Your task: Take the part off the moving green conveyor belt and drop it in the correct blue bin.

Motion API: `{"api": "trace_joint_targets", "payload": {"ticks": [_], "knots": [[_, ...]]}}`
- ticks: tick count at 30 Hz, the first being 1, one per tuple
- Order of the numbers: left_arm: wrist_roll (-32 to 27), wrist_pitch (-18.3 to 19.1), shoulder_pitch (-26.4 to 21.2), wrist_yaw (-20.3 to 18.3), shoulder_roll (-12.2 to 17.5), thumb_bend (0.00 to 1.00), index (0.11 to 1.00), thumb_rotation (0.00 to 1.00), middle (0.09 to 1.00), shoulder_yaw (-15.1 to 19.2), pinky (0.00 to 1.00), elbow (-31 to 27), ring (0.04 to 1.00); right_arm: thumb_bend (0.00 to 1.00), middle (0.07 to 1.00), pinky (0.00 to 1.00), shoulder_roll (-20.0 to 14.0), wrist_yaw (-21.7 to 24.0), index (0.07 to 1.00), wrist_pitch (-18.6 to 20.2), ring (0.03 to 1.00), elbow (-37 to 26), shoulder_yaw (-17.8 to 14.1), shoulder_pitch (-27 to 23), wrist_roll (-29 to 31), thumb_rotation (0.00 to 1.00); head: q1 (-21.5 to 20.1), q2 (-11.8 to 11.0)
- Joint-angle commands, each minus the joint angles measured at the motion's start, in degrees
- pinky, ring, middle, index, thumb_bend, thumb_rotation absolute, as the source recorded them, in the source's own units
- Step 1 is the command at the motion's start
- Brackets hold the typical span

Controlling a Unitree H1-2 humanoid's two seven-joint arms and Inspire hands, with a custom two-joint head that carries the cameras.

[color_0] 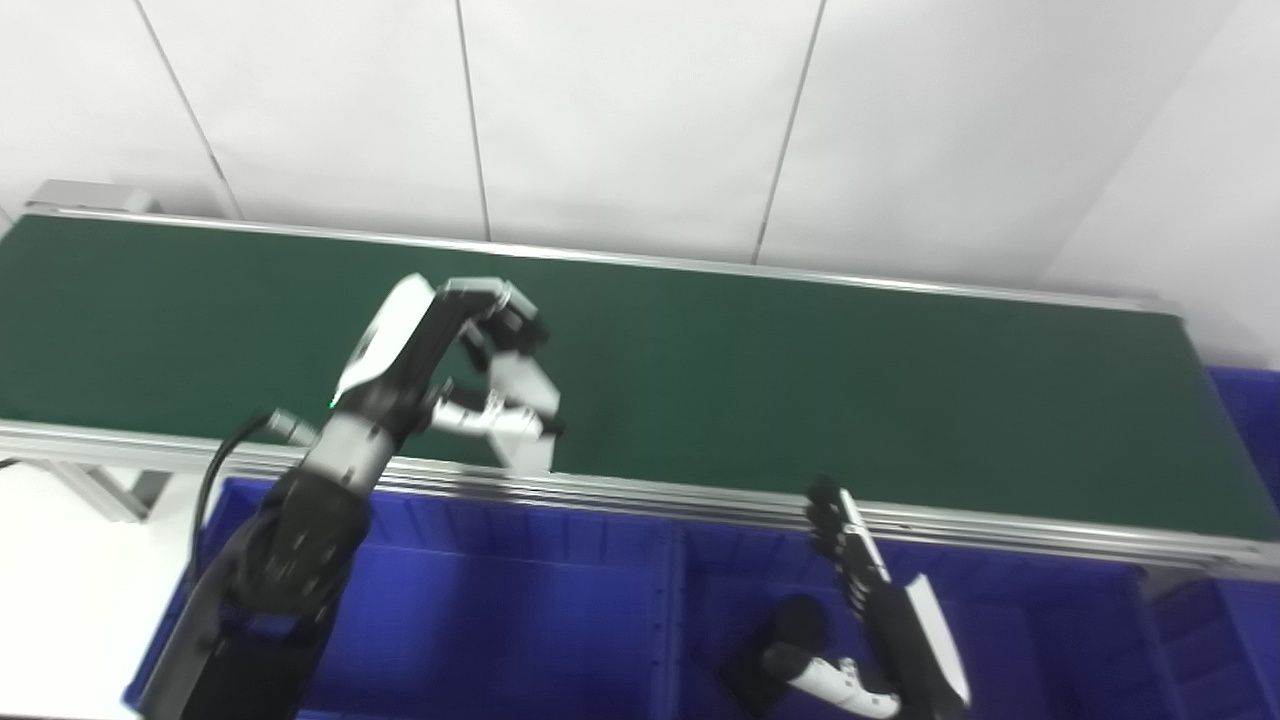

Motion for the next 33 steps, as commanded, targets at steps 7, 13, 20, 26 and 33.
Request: {"api": "trace_joint_targets", "payload": {"ticks": [7,13,20,26,33], "knots": [[-2.3,-3.5,5.7,-2.8,0.7,0.49,0.532,0.0,0.462,-3.0,0.27,-2.8,0.346,1.0,0.981,0.92,1.3,-0.1,1.0,5.6,0.972,-5.8,1.2,0.4,-2.9,0.66,-3.4,1.9],[-1.2,-3.4,7.5,-7.0,2.7,0.49,0.53,0.0,0.464,-5.8,0.32,-2.7,0.366,1.0,0.979,0.92,2.0,0.1,1.0,9.3,0.967,-7.9,1.9,0.8,-4.3,0.65,-5.4,2.3],[1.7,-1.7,7.7,-9.7,4.1,0.49,0.531,0.0,0.456,-8.0,0.36,-1.4,0.376,0.95,0.985,0.88,1.8,0.6,1.0,13.5,0.953,-9.5,2.9,1.9,-6.5,0.64,-7.4,1.1],[3.9,-0.8,7.3,-11.4,4.6,0.5,0.522,0.0,0.517,-9.4,0.43,-0.7,0.407,0.95,0.994,0.87,1.7,0.8,1.0,14.4,0.957,-9.8,3.9,2.0,-7.6,0.64,-10.2,0.8],[6.9,-0.4,7.2,-10.7,4.6,0.51,0.502,0.03,0.683,-9.0,0.58,0.8,0.611,0.97,0.992,0.87,2.7,0.3,1.0,15.6,0.958,-9.0,4.6,1.5,-8.3,0.63,-14.4,0.4]]}}
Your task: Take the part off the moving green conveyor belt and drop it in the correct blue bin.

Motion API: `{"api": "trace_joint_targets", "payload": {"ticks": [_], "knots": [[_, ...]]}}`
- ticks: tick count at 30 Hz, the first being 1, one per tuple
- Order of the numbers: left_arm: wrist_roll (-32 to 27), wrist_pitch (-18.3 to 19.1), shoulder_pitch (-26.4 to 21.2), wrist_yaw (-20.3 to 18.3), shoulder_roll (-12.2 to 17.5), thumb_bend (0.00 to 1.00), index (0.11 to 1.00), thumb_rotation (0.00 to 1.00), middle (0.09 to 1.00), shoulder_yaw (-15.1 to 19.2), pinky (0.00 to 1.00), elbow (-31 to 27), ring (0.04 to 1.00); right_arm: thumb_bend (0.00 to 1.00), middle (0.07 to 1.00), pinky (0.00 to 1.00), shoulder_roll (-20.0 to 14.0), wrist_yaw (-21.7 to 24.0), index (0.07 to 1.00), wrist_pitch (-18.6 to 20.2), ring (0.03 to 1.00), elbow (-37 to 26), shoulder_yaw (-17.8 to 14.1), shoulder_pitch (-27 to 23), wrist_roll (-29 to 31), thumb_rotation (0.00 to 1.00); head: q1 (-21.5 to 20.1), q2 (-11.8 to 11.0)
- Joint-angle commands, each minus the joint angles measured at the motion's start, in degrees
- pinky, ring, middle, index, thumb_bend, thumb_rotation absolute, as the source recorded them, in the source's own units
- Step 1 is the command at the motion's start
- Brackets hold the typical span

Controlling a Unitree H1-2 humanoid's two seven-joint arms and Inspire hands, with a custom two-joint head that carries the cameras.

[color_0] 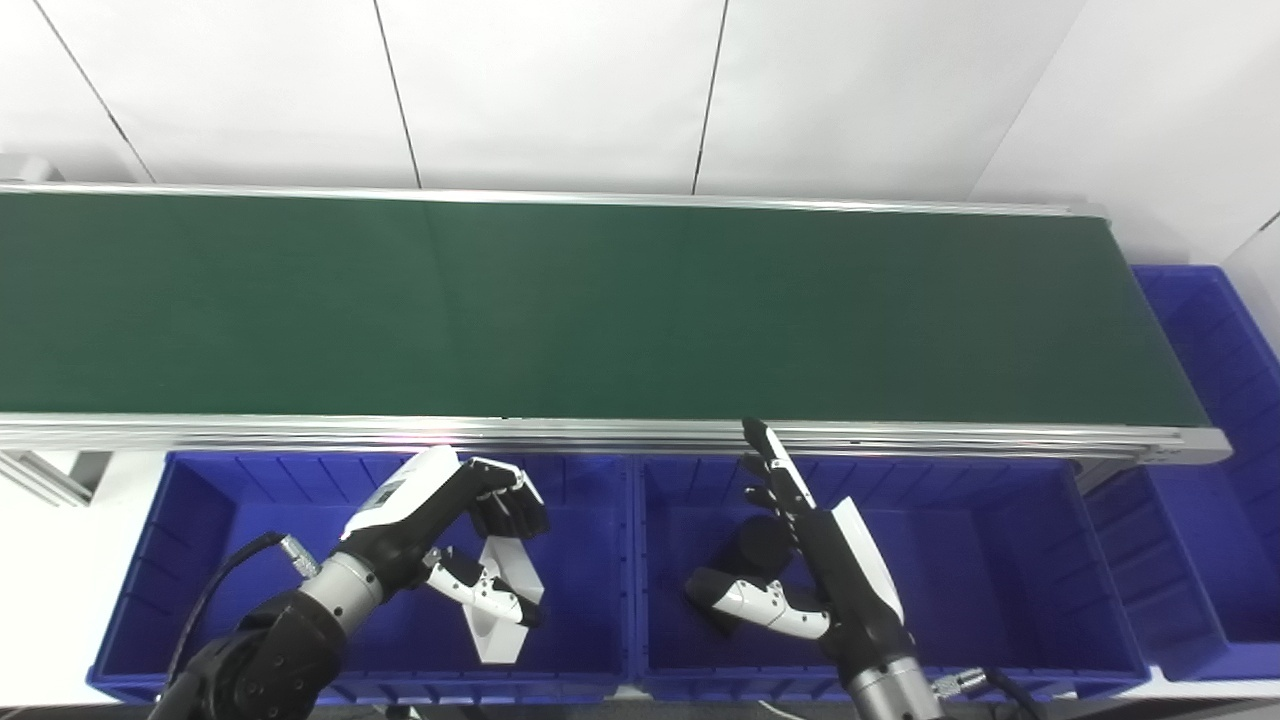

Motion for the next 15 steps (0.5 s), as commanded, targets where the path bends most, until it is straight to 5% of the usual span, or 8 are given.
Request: {"api": "trace_joint_targets", "payload": {"ticks": [1,4,8,15], "knots": [[1.0,0.5,-1.0,1.4,0.3,0.51,0.5,0.04,0.731,0.8,0.61,-0.7,0.67,0.97,0.991,0.85,0.8,-0.4,1.0,0.2,0.959,-1.3,0.4,-0.4,0.1,0.64,-0.2,-0.2],[1.7,0.7,-0.8,1.8,-0.1,0.68,0.732,0.0,0.782,1.2,0.65,0.3,0.734,0.97,0.99,0.88,0.8,-0.6,1.0,-0.6,0.96,-0.5,0.3,-0.6,0.4,0.62,0.9,-0.5],[2.9,2.0,-0.3,2.1,-1.1,0.7,0.786,0.01,0.812,1.0,0.65,0.7,0.748,0.96,0.991,0.87,0.2,-0.8,1.0,-1.6,0.955,-0.2,0.0,-0.2,0.7,0.62,5.3,-1.4],[4.7,3.6,0.3,3.1,-3.0,0.73,0.893,0.09,0.939,1.0,0.71,0.4,0.864,0.98,0.99,0.9,-0.7,-0.8,1.0,-0.7,0.954,-1.0,-0.1,0.0,-0.3,0.65,4.1,-1.1]]}}
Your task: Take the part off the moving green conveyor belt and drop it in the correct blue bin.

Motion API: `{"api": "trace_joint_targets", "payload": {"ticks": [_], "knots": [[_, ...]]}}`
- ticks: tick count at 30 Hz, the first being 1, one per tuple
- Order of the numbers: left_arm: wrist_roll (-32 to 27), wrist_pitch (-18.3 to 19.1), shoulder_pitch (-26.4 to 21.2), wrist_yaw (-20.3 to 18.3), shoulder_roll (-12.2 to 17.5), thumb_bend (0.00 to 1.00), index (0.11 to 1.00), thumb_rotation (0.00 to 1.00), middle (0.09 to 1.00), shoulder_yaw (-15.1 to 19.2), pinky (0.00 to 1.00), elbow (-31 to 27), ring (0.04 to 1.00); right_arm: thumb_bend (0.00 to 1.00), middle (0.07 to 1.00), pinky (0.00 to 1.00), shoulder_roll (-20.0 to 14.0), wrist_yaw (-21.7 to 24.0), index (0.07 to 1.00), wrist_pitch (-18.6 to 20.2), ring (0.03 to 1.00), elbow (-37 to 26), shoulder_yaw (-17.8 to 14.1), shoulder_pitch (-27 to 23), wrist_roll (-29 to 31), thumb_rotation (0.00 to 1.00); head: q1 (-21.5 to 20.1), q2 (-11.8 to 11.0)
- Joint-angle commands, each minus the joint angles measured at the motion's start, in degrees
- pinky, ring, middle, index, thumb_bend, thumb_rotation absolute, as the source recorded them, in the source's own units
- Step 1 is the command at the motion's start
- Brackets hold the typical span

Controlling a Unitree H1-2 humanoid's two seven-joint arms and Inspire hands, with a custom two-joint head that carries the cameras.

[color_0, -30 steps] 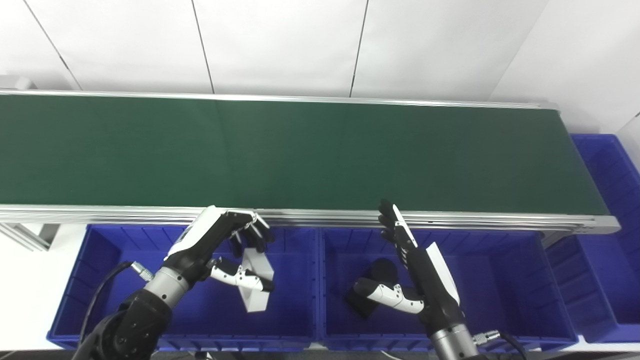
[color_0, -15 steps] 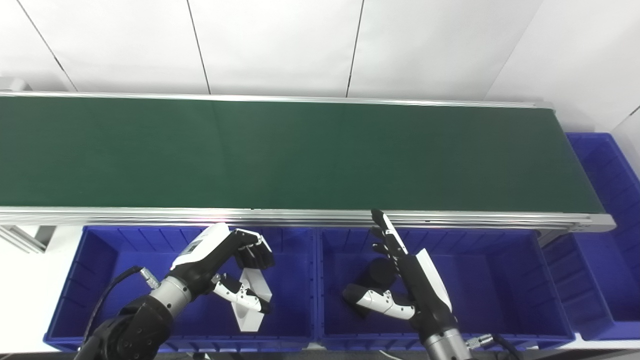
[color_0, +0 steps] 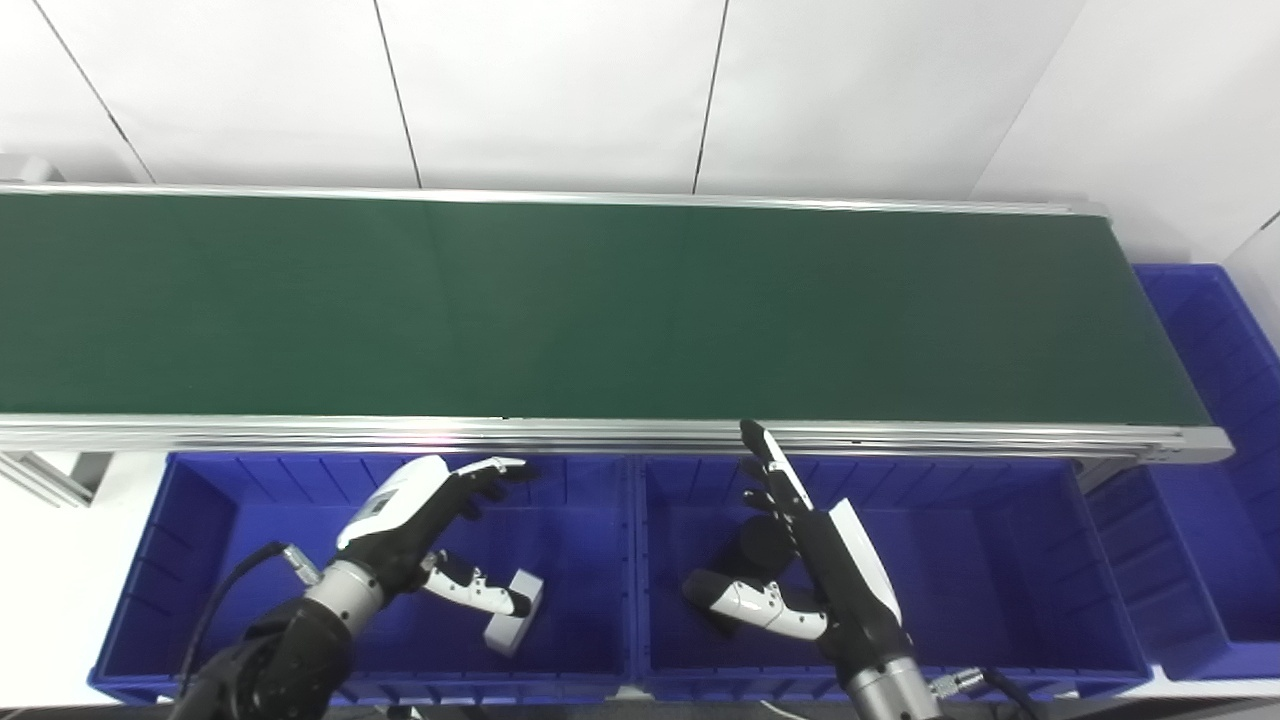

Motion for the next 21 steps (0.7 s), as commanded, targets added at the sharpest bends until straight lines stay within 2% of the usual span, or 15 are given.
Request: {"api": "trace_joint_targets", "payload": {"ticks": [1,4,7,10,12,13,17,21], "knots": [[-0.9,-0.3,0.0,1.7,-0.1,0.74,0.915,0.11,0.966,0.9,0.71,-1.5,0.884,0.99,0.989,0.89,0.2,-0.6,1.0,-0.7,0.951,-1.5,0.1,-0.1,-0.4,0.66,-0.3,0.0],[-6.8,-3.2,0.4,1.6,-0.7,0.78,0.949,0.2,0.996,2.5,0.76,-0.4,0.928,0.99,0.991,0.88,0.2,-0.5,1.0,-0.9,0.952,-1.0,-0.1,-0.2,0.3,0.65,-1.5,-0.7],[-13.8,-7.3,0.9,1.3,-1.2,0.83,0.97,0.32,1.0,3.9,0.85,0.9,0.959,0.99,0.999,0.92,0.3,-0.1,1.0,-0.7,0.971,-0.5,-0.4,-0.3,2.4,0.61,-2.1,-0.8],[-22.8,-13.1,2.3,0.8,-2.7,0.87,0.993,0.37,1.0,5.1,0.91,2.1,0.979,1.0,1.0,0.93,0.2,-0.4,1.0,-1.3,0.976,0.3,-0.3,-0.4,2.8,0.62,-3.8,-1.8],[-27.8,-15.1,3.1,0.4,-3.7,0.88,0.999,0.38,1.0,5.7,0.93,2.1,0.979,1.0,1.0,0.92,0.1,-0.6,1.0,-1.9,0.982,0.7,-0.3,-0.4,2.9,0.65,-3.8,-1.8],[-29.4,-15.8,3.3,0.3,-4.1,0.88,1.0,0.37,1.0,5.9,0.94,1.9,0.975,1.0,1.0,0.93,0.1,-0.7,1.0,-2.2,0.985,0.8,-0.2,-0.4,2.9,0.67,-3.8,-1.8],[-37.2,-14.5,4.9,-0.6,-6.3,0.89,1.0,0.37,1.0,6.5,0.95,-0.7,0.975,1.0,1.0,0.95,0.0,-1.4,1.0,-5.0,0.995,2.0,-0.6,-0.3,4.4,0.7,-3.8,-2.5],[-41.1,-13.4,5.8,-2.3,-6.0,0.91,1.0,0.38,1.0,6.3,0.98,-1.7,0.991,1.0,1.0,0.97,-0.1,-1.9,1.0,-6.6,1.0,2.2,-0.6,0.1,5.6,0.71,-3.1,-2.8]]}}
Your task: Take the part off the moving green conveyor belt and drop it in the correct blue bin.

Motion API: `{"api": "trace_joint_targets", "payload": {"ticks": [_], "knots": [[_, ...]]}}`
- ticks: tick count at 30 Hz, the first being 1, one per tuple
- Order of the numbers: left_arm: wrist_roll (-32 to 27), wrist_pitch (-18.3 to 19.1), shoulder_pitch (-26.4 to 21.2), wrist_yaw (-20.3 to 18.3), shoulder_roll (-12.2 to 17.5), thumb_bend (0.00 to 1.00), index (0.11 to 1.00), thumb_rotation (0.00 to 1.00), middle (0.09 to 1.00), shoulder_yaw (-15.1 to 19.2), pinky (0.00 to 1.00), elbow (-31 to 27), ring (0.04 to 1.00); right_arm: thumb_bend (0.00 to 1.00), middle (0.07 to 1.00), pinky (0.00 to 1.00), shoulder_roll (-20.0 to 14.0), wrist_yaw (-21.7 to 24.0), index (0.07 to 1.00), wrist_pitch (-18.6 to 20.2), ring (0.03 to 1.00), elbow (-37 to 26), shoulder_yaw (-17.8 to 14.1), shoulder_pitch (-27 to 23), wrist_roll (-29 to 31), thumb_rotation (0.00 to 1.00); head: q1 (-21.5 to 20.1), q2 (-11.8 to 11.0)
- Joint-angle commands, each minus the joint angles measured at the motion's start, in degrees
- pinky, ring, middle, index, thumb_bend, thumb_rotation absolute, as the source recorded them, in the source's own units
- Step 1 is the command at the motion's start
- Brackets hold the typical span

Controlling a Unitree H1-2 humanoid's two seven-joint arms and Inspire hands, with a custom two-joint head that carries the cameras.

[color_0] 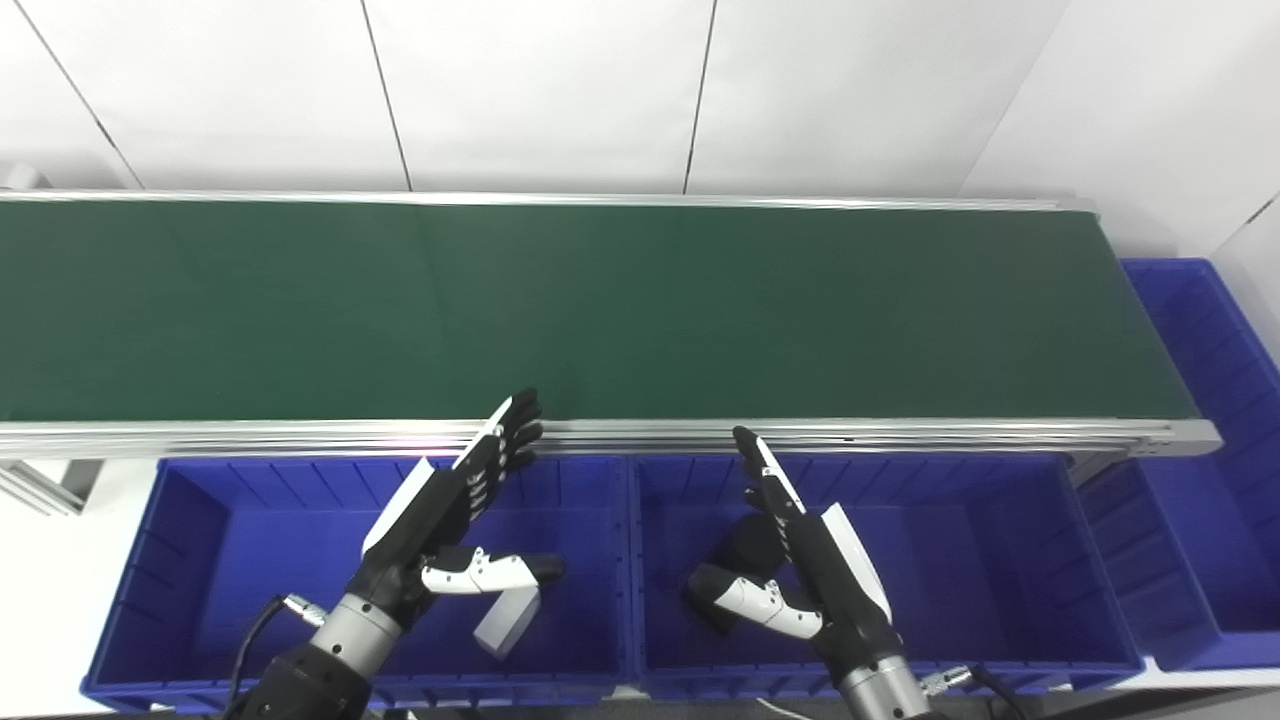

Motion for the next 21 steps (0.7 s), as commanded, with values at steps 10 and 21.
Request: {"api": "trace_joint_targets", "payload": {"ticks": [10,21], "knots": [[-4.5,-2.0,2.5,-1.5,1.3,0.96,1.0,0.4,1.0,0.8,0.99,-1.5,1.0,1.0,1.0,0.98,0.2,-1.5,1.0,-5.8,1.0,-0.7,0.0,1.1,1.2,0.71,-0.6,-1.3],[-0.8,-4.0,7.2,2.5,-0.8,0.92,0.996,0.38,0.988,2.6,0.95,-1.7,0.972,1.0,1.0,0.99,-0.4,-1.8,1.0,-5.5,1.0,-0.5,0.0,0.9,1.3,0.68,2.3,-1.9]]}}
